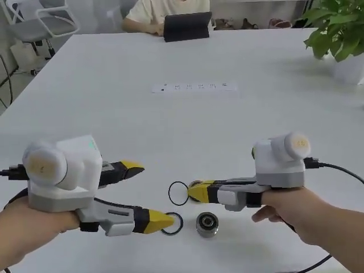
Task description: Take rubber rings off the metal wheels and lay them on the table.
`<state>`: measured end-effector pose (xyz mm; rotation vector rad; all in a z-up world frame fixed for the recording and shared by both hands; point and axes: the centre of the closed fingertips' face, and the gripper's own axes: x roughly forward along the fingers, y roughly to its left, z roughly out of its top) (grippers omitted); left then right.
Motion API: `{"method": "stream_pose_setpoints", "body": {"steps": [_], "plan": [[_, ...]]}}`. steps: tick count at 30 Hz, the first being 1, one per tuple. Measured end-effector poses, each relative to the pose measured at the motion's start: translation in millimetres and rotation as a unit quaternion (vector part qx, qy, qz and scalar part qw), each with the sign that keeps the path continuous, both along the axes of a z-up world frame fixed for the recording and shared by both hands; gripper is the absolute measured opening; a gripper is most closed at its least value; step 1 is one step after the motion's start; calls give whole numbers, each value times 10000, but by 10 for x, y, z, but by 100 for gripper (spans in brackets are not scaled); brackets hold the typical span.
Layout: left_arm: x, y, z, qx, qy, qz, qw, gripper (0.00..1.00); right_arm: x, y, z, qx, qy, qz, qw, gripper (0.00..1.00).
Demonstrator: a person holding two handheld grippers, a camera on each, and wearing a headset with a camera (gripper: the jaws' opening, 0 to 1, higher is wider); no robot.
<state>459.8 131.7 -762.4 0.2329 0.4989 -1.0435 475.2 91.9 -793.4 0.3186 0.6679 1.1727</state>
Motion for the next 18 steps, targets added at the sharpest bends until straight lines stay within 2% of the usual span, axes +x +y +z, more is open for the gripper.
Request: {"method": "stream_pose_setpoints", "body": {"steps": [7,18], "plan": [[-10,60,16,12,-23,69,10000,72,-87,87,-34,-15,140,222,9997,0],[-73,147,17,37,31,156,9999,75,-180,167,-122,-144,291,481,9983,0]]}}
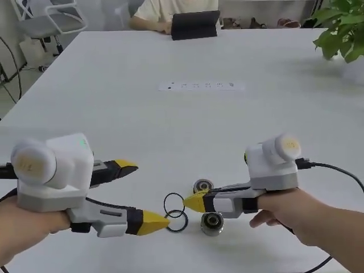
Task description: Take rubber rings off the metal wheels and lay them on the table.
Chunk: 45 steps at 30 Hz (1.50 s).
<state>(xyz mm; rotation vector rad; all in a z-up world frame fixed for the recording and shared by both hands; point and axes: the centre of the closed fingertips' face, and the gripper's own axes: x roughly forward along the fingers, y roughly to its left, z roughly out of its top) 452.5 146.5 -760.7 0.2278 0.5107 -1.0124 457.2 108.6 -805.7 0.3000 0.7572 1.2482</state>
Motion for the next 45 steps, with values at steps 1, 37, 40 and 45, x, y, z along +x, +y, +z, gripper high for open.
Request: {"method": "stream_pose_setpoints", "body": {"steps": [1,37,40,45], "plan": [[-4,6,-2,-2,8,11,10000,75,-11,12,-7,2,41,25,10000,0],[-81,73,-98,143,124,62,9998,74,-69,-8,-329,-798,-19,264,9965,0],[-92,68,-108,164,140,47,9998,74,-53,-27,-357,-924,-179,280,9952,0],[-93,66,-118,180,156,37,9997,74,-16,-34,-357,-980,-335,259,9943,2]]}}
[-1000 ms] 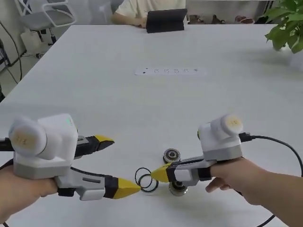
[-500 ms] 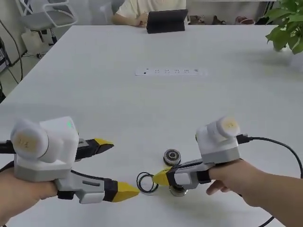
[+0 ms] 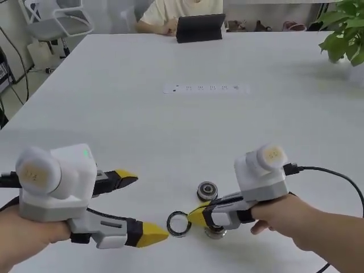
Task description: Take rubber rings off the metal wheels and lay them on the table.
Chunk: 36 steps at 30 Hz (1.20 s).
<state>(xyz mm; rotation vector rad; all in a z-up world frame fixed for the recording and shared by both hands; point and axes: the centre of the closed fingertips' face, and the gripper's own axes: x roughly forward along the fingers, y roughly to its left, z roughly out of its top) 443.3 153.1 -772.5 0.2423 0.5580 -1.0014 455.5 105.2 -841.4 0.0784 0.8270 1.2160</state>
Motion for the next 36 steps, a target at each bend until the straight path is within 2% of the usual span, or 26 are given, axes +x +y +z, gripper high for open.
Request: {"method": "stream_pose_setpoints", "body": {"steps": [10,27,36], "plan": [[8,-11,-8,11,16,-18,10000,74,41,-40,-3,-129,-293,39,9995,6],[73,-26,-23,11,54,-10,10000,72,244,-196,190,154,-520,-348,9979,10],[169,-75,-1,15,-9,-15,10000,70,351,-306,256,226,-674,-498,9962,13]]}}
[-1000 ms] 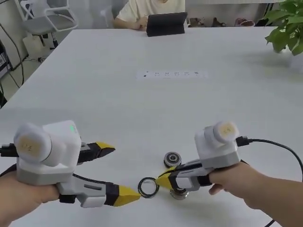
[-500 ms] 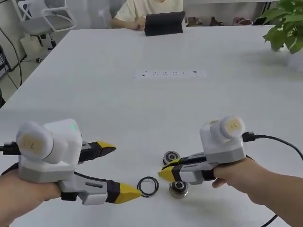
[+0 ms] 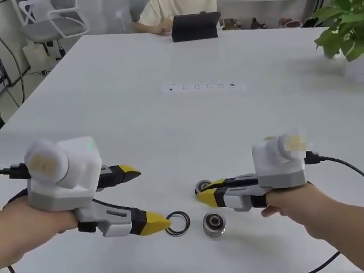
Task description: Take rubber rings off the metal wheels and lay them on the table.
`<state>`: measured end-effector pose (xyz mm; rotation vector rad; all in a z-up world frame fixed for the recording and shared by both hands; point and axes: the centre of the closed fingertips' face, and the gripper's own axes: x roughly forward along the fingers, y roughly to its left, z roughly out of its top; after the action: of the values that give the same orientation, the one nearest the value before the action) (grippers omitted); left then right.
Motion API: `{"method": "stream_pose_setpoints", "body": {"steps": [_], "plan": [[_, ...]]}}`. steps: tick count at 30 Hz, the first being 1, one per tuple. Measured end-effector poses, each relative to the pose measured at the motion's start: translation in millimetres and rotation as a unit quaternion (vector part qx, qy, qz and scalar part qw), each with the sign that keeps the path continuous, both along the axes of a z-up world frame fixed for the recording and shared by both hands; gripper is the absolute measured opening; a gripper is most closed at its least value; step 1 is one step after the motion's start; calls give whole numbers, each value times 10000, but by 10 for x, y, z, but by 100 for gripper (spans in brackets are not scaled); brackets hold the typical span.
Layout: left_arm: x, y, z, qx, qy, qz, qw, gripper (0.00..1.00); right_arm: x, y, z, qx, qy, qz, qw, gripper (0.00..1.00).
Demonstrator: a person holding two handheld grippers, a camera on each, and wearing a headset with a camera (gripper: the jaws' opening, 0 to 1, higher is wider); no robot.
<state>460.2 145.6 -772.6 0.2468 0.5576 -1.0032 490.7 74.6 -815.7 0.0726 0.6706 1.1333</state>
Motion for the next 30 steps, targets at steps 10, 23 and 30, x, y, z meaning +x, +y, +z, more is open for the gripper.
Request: {"method": "stream_pose_setpoints", "body": {"steps": [10,23,30], "plan": [[159,-62,-5,-74,29,62,9999,67,139,-180,15,-12,-111,-260,9996,16],[276,-161,-156,-68,208,59,9997,62,204,-364,-108,-193,-195,-448,9986,17],[340,-222,-185,-162,318,80,9993,56,217,-407,-154,-282,-279,-435,9983,20]]}}
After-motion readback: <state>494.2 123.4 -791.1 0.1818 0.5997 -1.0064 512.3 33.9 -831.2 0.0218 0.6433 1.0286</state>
